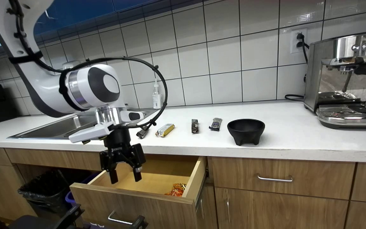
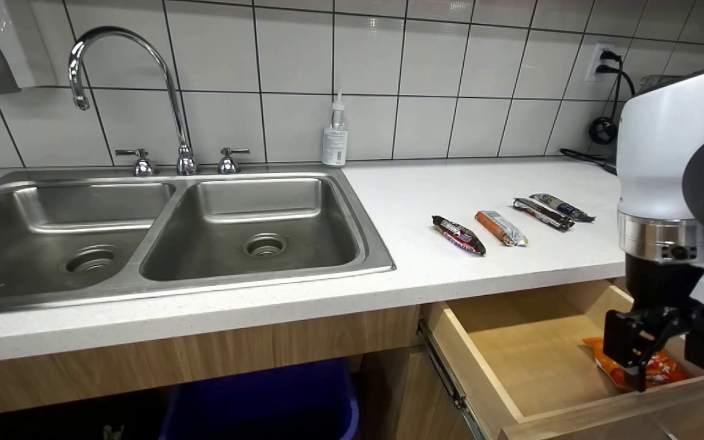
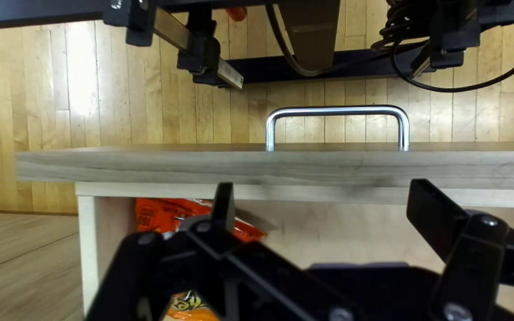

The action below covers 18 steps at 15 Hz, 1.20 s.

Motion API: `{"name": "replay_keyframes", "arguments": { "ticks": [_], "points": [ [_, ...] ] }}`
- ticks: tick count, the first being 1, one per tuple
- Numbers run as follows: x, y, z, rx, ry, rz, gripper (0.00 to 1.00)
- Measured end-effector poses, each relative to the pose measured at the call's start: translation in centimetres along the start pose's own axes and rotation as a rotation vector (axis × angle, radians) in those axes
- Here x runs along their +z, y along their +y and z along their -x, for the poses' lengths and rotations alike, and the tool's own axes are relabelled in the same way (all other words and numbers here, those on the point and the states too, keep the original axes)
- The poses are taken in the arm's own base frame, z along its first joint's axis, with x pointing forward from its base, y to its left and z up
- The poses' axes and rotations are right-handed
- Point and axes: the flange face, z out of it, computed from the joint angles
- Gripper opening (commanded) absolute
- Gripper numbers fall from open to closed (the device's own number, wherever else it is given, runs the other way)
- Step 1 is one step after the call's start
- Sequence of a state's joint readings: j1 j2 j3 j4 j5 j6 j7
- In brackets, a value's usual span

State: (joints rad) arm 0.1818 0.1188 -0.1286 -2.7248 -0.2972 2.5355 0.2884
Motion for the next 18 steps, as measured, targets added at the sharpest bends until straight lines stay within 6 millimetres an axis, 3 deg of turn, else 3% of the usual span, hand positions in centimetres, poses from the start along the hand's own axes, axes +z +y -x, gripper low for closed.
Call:
{"name": "replay_keyframes", "arguments": {
  "ticks": [11,18],
  "points": [
    [-6.2,2.7,1.3,0.051,0.052,0.006,1.00],
    [-9.5,4.0,0.8,0.038,0.124,0.003,1.00]
  ]
}}
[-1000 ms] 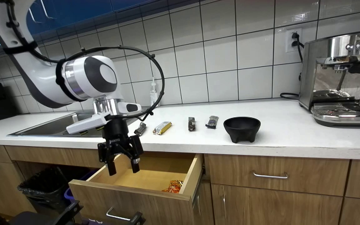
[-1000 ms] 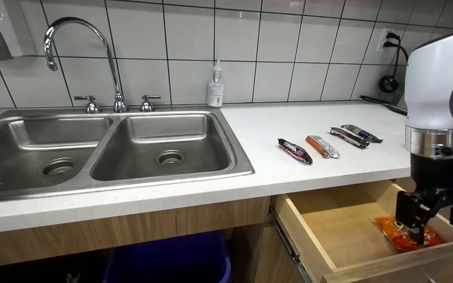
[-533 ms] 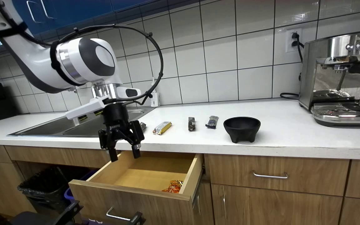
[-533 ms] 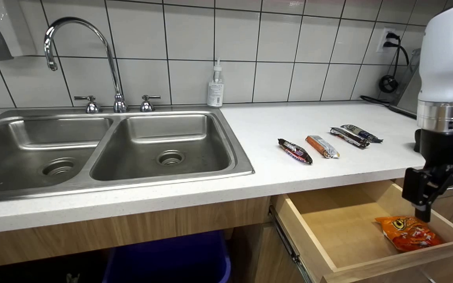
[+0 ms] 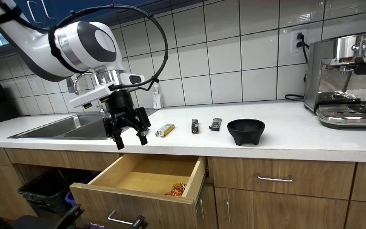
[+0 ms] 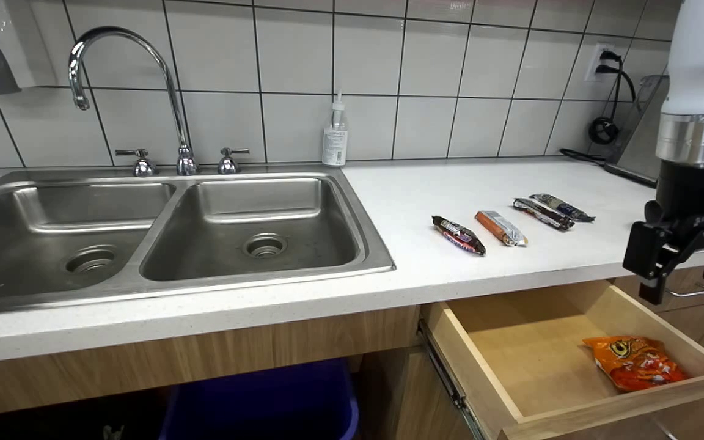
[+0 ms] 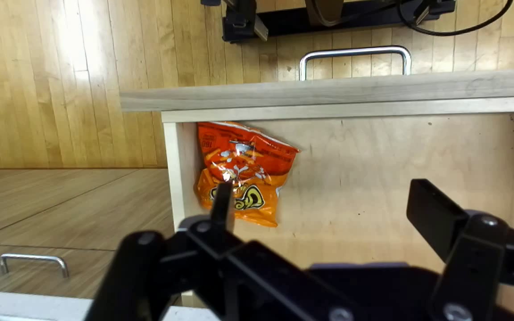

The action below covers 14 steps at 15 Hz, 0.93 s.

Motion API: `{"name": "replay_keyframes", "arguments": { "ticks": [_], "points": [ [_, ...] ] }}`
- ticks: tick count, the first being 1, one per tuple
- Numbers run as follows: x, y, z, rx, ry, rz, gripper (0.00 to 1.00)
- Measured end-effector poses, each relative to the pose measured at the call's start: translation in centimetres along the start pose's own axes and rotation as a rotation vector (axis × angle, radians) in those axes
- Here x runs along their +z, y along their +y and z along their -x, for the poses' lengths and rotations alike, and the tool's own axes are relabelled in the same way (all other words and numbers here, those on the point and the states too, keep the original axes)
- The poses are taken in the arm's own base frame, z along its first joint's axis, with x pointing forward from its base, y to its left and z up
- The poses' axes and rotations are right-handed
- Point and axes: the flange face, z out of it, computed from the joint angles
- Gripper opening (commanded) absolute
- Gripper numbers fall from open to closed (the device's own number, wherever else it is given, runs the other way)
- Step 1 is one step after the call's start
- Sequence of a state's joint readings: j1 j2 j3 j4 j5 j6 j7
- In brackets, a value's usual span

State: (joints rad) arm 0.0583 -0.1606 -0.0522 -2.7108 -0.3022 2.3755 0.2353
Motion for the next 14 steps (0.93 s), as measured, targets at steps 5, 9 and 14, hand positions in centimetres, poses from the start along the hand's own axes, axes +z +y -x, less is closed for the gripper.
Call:
{"name": "replay_keyframes", "arguments": {
  "ticks": [5,9,14],
  "points": [
    [-1.9,1.0,-1.8,-0.007,0.043,-0.004,1.00],
    [-3.5,1.1,-4.1,-0.004,0.076,-0.009,1.00],
    [-4.6,0.4,-7.7,0.003,0.079,-0.029,1.00]
  ]
}}
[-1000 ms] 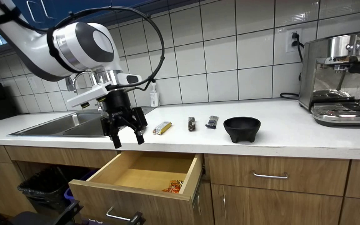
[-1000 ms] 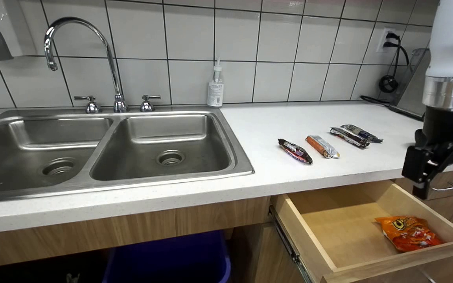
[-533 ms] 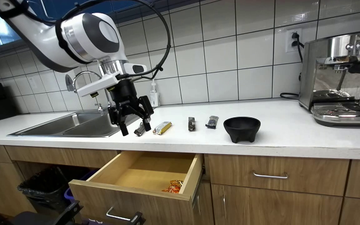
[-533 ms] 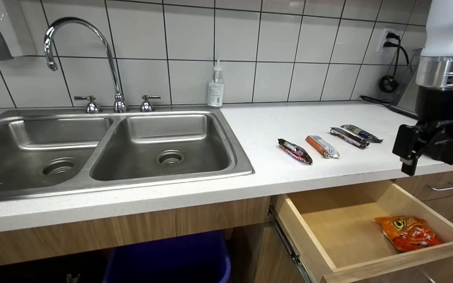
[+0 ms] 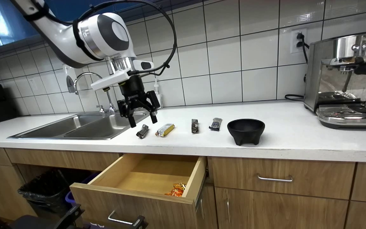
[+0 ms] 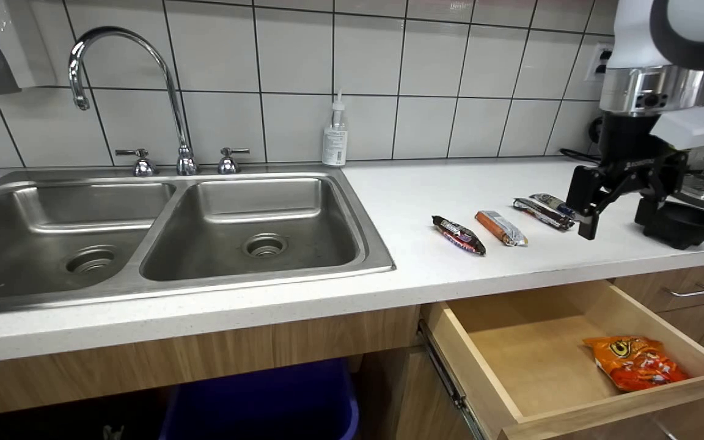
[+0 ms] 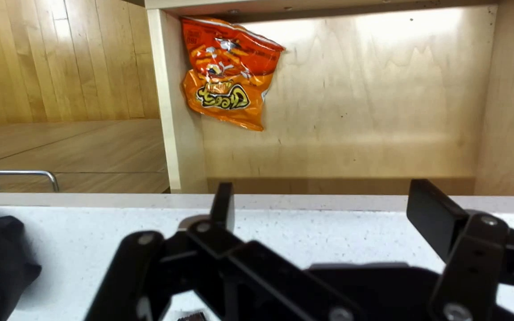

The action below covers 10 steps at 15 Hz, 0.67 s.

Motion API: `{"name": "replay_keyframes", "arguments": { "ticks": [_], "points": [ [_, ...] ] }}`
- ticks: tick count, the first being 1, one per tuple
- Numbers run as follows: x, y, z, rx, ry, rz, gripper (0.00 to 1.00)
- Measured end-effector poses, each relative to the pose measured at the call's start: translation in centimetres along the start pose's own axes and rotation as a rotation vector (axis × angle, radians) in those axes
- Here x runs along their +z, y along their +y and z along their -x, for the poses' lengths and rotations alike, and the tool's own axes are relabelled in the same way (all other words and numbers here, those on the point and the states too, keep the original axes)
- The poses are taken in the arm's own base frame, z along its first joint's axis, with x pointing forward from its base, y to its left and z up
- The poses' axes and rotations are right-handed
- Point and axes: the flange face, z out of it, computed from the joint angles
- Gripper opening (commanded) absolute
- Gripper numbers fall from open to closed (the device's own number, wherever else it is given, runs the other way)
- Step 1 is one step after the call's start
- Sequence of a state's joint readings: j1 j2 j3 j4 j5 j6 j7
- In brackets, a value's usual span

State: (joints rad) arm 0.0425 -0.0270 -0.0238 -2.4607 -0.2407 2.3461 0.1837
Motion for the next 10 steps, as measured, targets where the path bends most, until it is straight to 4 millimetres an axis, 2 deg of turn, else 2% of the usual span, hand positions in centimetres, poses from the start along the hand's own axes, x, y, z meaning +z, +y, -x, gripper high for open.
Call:
{"name": "replay_keyframes", "arguments": {
  "ticks": [10],
  "points": [
    [0.8,-1.3,-7.8,0.028,-0.044,-0.028,1.00]
  ]
}}
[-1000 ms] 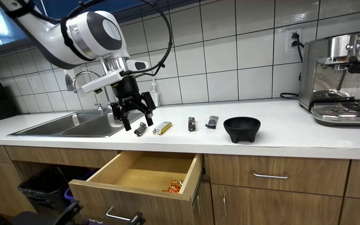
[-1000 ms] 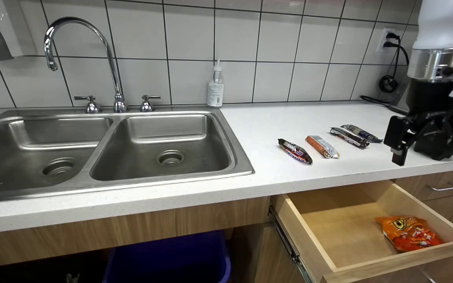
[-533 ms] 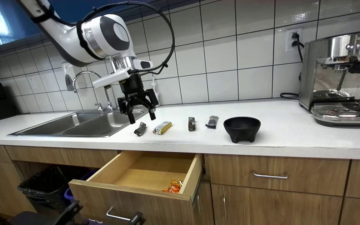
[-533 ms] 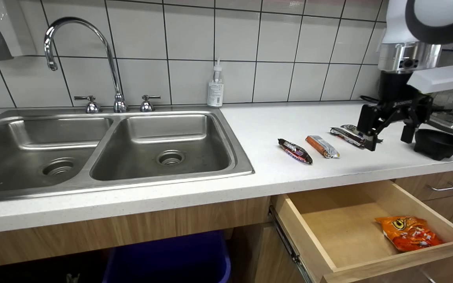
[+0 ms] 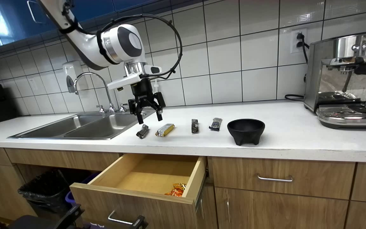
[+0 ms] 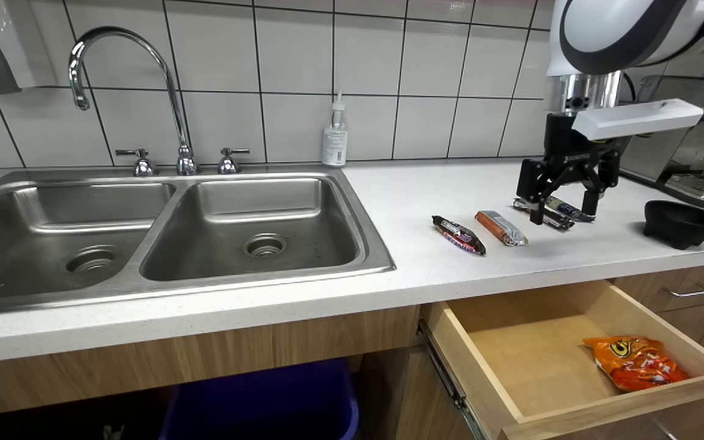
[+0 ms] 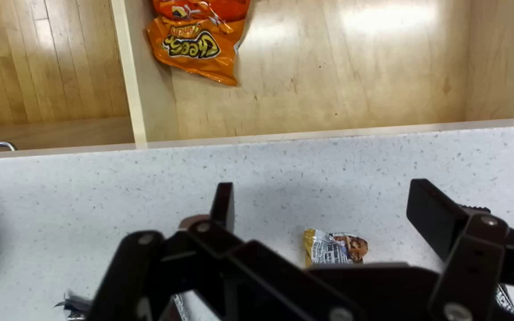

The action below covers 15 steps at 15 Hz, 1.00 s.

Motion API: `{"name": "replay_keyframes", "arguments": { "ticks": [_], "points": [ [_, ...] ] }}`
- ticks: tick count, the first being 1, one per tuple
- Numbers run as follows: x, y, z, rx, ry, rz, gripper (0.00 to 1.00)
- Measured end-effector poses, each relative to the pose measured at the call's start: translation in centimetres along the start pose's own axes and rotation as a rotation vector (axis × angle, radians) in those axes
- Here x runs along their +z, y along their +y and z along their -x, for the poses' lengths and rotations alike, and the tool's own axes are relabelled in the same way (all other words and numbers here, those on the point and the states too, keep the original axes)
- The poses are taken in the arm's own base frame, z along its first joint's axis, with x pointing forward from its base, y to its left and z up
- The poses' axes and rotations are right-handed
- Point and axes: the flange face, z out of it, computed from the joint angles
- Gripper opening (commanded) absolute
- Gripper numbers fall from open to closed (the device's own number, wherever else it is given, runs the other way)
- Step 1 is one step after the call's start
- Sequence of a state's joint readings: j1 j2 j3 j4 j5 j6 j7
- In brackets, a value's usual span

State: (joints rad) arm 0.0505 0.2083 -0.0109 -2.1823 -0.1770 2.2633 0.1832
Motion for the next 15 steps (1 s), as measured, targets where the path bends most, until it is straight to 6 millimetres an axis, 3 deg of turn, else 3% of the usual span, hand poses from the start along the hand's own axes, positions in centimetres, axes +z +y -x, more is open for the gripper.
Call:
{"name": "replay_keyframes", "arguments": {
  "ticks": [15],
  "points": [
    [2.7,-1.4,-8.5,0.031,-0.104,-0.016,1.00]
  ]
}}
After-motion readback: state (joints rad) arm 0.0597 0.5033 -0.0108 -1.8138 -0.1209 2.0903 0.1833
